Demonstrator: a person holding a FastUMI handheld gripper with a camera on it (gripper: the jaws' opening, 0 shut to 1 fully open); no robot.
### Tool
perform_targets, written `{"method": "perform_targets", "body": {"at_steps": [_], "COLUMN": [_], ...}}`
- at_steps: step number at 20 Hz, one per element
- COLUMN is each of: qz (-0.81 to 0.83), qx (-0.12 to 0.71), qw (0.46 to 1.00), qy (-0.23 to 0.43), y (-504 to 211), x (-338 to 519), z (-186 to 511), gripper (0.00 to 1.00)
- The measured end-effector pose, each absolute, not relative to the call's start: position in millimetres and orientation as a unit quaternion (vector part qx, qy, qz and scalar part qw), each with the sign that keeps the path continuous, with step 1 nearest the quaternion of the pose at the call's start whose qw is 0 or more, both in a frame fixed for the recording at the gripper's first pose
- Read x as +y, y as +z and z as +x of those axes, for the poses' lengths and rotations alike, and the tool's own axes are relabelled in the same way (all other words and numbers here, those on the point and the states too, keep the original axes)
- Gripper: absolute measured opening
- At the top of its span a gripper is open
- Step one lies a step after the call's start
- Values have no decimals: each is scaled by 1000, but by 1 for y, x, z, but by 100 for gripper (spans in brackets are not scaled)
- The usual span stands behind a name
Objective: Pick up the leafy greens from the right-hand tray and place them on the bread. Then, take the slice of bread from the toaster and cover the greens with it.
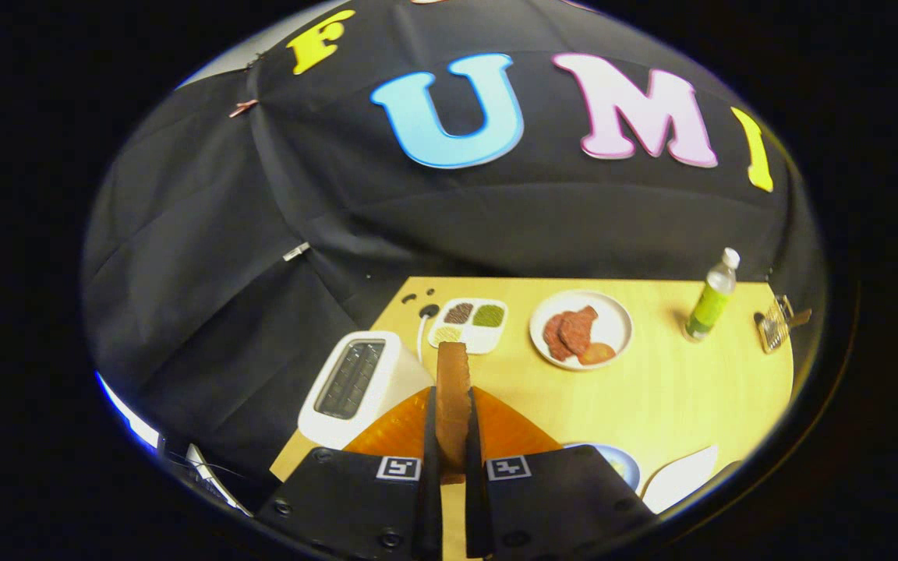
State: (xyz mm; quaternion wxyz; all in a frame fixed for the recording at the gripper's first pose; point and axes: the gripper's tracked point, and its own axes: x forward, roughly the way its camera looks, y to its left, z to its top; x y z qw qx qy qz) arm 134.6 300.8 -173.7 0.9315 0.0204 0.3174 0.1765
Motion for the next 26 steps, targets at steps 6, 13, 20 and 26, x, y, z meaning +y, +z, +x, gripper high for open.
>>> {"method": "perform_targets", "body": {"at_steps": [6, 13, 20, 26], "qz": [44, 63, 77, 68], "qx": [367, 387, 405, 407], "qw": [917, 906, 900, 904], "qy": [152, 162, 141, 111], "y": [-236, -283, -314, -318], "x": [234, 208, 184, 156], "z": [110, 105, 98, 96], "gripper": [16, 16, 18, 42]}}
